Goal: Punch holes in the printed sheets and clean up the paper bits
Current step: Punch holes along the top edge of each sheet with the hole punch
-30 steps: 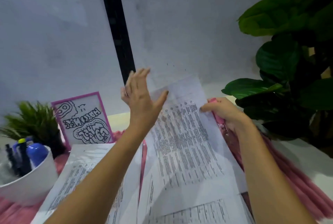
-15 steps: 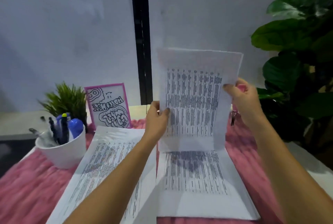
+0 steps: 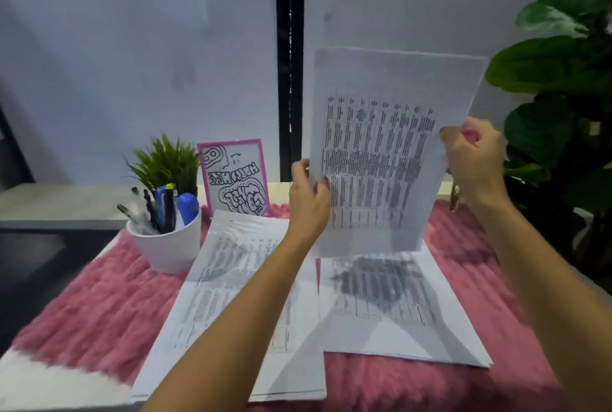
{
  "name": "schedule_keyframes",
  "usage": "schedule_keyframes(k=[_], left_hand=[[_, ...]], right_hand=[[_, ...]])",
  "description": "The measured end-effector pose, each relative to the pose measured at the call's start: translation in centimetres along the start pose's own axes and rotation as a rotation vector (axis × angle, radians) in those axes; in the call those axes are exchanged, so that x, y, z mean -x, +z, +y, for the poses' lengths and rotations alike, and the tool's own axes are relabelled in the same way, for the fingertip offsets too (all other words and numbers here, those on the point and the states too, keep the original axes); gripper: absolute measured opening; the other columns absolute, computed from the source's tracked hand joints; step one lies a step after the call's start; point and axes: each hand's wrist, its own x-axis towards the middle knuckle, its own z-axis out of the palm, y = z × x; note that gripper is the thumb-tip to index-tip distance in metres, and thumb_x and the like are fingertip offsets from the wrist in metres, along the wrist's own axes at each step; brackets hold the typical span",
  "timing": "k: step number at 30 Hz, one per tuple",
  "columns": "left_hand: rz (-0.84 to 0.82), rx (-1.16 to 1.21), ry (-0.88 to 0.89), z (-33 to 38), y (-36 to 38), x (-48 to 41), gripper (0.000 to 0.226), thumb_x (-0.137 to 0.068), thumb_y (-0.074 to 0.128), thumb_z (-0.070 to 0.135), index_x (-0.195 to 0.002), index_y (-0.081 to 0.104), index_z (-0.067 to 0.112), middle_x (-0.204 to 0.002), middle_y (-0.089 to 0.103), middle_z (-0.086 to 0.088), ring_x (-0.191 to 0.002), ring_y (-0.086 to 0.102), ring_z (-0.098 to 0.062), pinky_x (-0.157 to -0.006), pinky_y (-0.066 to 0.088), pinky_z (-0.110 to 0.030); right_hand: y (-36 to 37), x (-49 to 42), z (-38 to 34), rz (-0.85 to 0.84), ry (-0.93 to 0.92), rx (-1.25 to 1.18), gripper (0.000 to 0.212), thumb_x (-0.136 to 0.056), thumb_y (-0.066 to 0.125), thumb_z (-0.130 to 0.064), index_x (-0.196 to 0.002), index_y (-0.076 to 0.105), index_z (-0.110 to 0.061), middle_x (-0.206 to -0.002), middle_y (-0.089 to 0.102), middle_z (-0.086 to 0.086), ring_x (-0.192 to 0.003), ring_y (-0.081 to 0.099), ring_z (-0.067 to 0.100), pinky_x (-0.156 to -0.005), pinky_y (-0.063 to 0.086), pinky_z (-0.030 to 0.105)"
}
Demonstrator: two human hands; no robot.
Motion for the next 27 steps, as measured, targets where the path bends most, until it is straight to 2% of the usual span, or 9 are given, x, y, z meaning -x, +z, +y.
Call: schedule_keyframes(k=[2,4,6,9,14,18,20,23,27], left_hand=[[0.009,-0.006,0.001,1.6,-2.7,0.2,0.044,-0.1,0.049,0.009,-0.137,0.027,0.015,-0.107,0.049,0.008,-0.074,0.049,0.004,-0.052,0.043,-0.002],[-0.008,-0.038,-0.044,2.3,-6.0,0.3,0.043,-0.097,0.053,0.01,-0.131,0.029,0.021,-0.104,0.051,0.007,-0.079,0.054,-0.001,-0.053,0.044,-0.008],[-0.003,-0.166,-0.08,1.9,-9.8,1.0,0.025,-0.093,0.056,0.009,-0.114,0.046,0.02,-0.098,0.054,0.007,-0.083,0.054,-0.007,-0.062,0.041,-0.016],[0.052,-0.272,-0.194,-0.1,-15.2,3.1,0.011,-0.09,0.059,0.004,-0.096,0.064,0.012,-0.089,0.062,0.002,-0.08,0.056,-0.012,-0.066,0.043,-0.019],[-0.09,-0.423,-0.511,-4.3,-19.9,7.1,0.013,-0.09,0.06,0.002,-0.094,0.068,0.012,-0.094,0.069,-0.006,-0.087,0.066,-0.02,-0.084,0.056,-0.035],[-0.088,-0.495,-0.546,-6.1,-20.1,8.6,0.018,-0.084,0.058,-0.005,-0.086,0.074,0.003,-0.085,0.069,-0.003,-0.077,0.065,-0.018,-0.07,0.053,-0.027],[-0.063,-0.529,-0.493,-6.6,-20.0,9.0,0.018,-0.076,0.054,-0.006,-0.071,0.071,-0.001,-0.072,0.063,-0.006,-0.065,0.057,-0.019,-0.06,0.045,-0.03],[-0.036,-0.597,-0.456,-7.0,-19.8,9.1,0.021,-0.069,0.052,-0.003,-0.062,0.067,0.011,-0.067,0.055,-0.005,-0.062,0.048,-0.015,-0.055,0.04,-0.031],[-0.026,-0.782,-0.463,-6.6,-19.1,8.2,0.019,-0.073,0.058,-0.002,-0.065,0.071,0.01,-0.074,0.066,-0.007,-0.065,0.057,-0.023,-0.06,0.054,-0.039]], right_hand=[[0.7,-0.6,-1.8,0.021,0.024,-0.005,0.031,-0.087,0.055,-0.03,-0.082,0.059,0.0,-0.08,0.054,0.009,-0.068,0.05,0.023,-0.062,0.045,0.034],[2.0,-0.6,-3.2,-0.064,0.099,0.001,0.018,-0.088,0.057,-0.021,-0.074,0.054,-0.009,-0.066,0.041,0.004,-0.06,0.039,0.019,-0.055,0.036,0.029],[3.9,0.4,-3.7,-0.242,0.251,-0.031,0.023,-0.088,0.058,-0.015,-0.068,0.046,-0.015,-0.063,0.035,0.002,-0.053,0.035,0.018,-0.045,0.032,0.021],[7.7,3.6,-2.0,-0.612,0.472,0.047,0.011,-0.088,0.059,-0.012,-0.079,0.052,-0.009,-0.069,0.045,0.006,-0.05,0.041,0.017,-0.042,0.035,0.021],[14.0,9.0,1.3,-0.924,0.437,0.376,0.024,-0.083,0.056,-0.003,-0.065,0.042,-0.01,-0.06,0.043,0.003,-0.036,0.038,0.014,-0.034,0.029,0.019],[16.7,10.6,2.7,-1.012,0.384,0.543,0.018,-0.055,0.054,-0.011,-0.069,0.044,-0.006,-0.062,0.045,0.004,-0.046,0.04,0.016,-0.044,0.028,0.022],[17.3,10.7,3.1,-1.04,0.351,0.607,0.016,-0.066,0.056,-0.013,-0.076,0.046,-0.006,-0.072,0.049,0.005,-0.057,0.047,0.018,-0.047,0.033,0.022],[17.2,11.2,3.3,-0.965,0.301,0.659,0.007,-0.085,0.051,-0.017,-0.084,0.051,-0.011,-0.09,0.058,0.004,-0.08,0.057,0.022,-0.059,0.043,0.026],[17.2,11.9,4.2,-0.812,0.196,0.797,0.046,-0.088,0.053,-0.03,-0.133,0.047,-0.02,-0.127,0.054,0.011,-0.105,0.059,0.031,-0.074,0.048,0.033]])
